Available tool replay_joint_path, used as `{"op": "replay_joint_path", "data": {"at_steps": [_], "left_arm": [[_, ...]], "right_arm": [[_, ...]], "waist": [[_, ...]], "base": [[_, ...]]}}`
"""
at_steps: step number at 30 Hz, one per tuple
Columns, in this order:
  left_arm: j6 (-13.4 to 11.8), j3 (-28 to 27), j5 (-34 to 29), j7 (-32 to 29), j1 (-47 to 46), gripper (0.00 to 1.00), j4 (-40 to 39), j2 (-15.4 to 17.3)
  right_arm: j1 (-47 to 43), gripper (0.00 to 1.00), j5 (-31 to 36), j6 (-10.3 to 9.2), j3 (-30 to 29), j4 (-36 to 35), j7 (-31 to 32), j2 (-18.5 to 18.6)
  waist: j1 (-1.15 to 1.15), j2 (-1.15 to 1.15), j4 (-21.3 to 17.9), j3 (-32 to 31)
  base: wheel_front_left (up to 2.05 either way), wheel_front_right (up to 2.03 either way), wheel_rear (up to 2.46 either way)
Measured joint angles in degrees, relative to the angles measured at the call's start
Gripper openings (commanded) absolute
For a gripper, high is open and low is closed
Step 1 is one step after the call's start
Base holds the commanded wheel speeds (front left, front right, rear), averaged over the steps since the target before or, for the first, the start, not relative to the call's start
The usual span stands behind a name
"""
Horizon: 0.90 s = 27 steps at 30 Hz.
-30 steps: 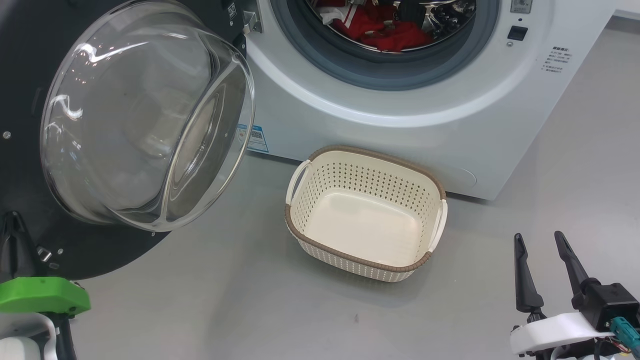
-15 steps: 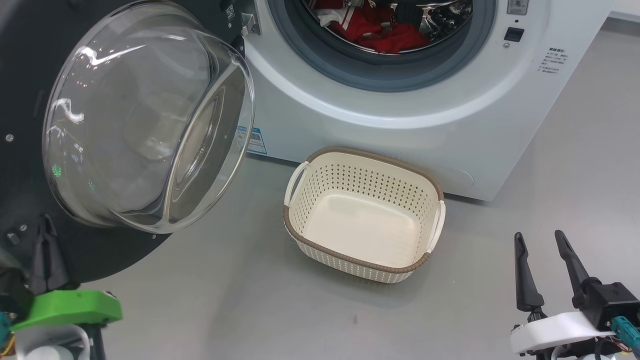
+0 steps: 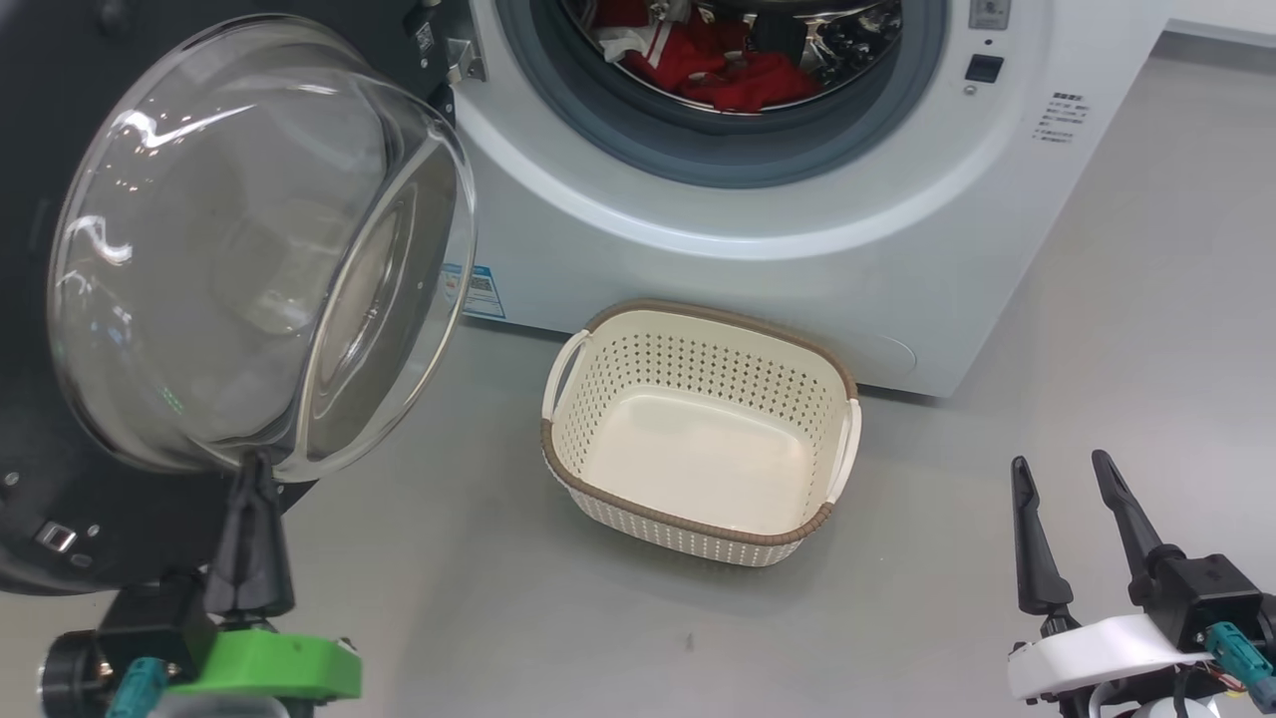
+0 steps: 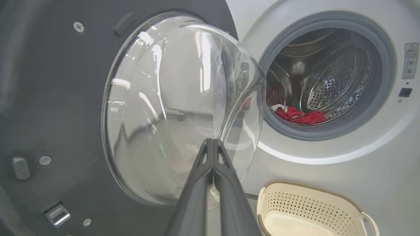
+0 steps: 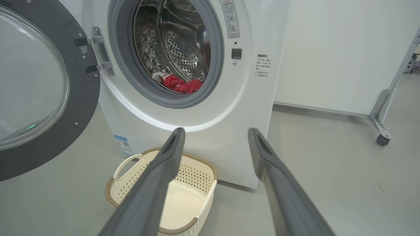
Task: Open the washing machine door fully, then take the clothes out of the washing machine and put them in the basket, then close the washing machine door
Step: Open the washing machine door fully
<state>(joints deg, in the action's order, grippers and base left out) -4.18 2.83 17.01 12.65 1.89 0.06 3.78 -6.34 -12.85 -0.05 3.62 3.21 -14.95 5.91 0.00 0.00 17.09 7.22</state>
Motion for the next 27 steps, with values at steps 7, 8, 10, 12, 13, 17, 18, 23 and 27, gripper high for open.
{"op": "replay_joint_path", "data": {"at_steps": [7, 8, 10, 12, 13, 17, 18, 23, 27], "left_arm": [[1.0, 4.1, -0.2, -0.5, 1.1, 0.00, -0.9, -0.5], [1.1, 4.7, -0.3, -0.5, 1.3, 0.00, -0.8, -0.5], [1.5, 5.9, -0.4, -1.0, 1.8, 0.36, -0.5, -0.7], [1.5, 6.4, -0.4, -1.0, 2.0, 0.70, -0.2, -0.7], [1.5, 6.6, -0.4, -1.1, 2.0, 0.86, 0.0, -0.7], [1.4, 6.8, -1.1, -1.1, 2.0, 1.00, 0.8, -0.7], [1.4, 6.8, -1.3, -1.1, 2.0, 1.00, 1.0, -0.7], [0.7, 6.9, -2.1, -1.5, 2.0, 1.00, 2.3, -0.7], [0.2, 6.5, -2.1, -1.5, 2.1, 1.00, 2.8, -0.7]], "right_arm": [[0.2, 1.00, 0.4, 0.49, 0.5, 0.1, 0.0, -0.3], [0.3, 1.00, 0.4, 0.51, 0.6, 0.1, 0.0, -0.4], [0.7, 1.00, 0.4, 0.58, 1.1, 0.2, 0.0, -0.5], [1.1, 1.00, 0.4, 0.77, 1.3, 0.3, 0.0, -0.6], [1.2, 1.00, 0.4, 1.01, 1.5, 0.3, 0.0, -0.6], [1.3, 1.00, 1.0, 1.52, 2.3, 0.8, 0.0, -0.6], [1.3, 1.00, 1.0, 1.52, 2.4, 0.9, 0.0, -0.7], [1.3, 1.00, 1.1, 1.53, 2.5, 1.8, 0.0, -0.8], [1.2, 1.00, 1.1, 1.59, 2.5, 2.3, 0.0, -1.0]], "waist": [[0.00, 0.00, -2.2, -0.1], [0.00, 0.00, -2.5, -0.1], [0.00, 0.00, -3.7, -0.2], [0.00, 0.00, -4.6, -0.2], [0.00, 0.00, -5.0, -0.3], [0.00, 0.00, -7.0, -0.5], [0.00, 0.00, -7.5, -0.6], [0.00, 0.00, -10.1, -1.2], [0.00, 0.00, -11.8, -1.9]], "base": [[0.00, 0.00, 0.00], [0.00, 0.00, 0.00], [0.00, 0.00, 0.00], [0.00, 0.00, 0.00], [0.00, 0.00, 0.00], [0.00, 0.00, 0.00], [0.00, 0.00, 0.00], [0.00, 0.00, 0.00], [0.00, 0.00, 0.00]]}}
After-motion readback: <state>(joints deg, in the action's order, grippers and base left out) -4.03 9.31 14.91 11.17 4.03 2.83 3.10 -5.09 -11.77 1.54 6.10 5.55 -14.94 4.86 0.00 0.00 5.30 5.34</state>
